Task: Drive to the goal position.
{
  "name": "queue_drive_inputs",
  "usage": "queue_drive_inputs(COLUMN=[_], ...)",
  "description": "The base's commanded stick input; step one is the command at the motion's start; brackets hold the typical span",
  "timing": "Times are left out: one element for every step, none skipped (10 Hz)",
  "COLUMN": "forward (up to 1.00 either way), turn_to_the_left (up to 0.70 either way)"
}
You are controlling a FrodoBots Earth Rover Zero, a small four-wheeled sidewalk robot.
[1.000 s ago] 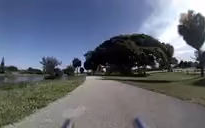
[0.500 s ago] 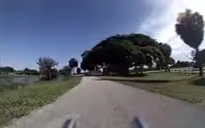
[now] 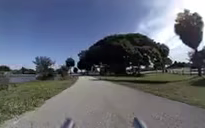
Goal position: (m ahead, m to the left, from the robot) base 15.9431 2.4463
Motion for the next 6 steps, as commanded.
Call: queue_drive_inputs(forward=[0.85,0.85,0.85,0.85,0.85,0.85], turn_to_the_left=[0.0,0.0,0.0,0.0,0.0,0.0])
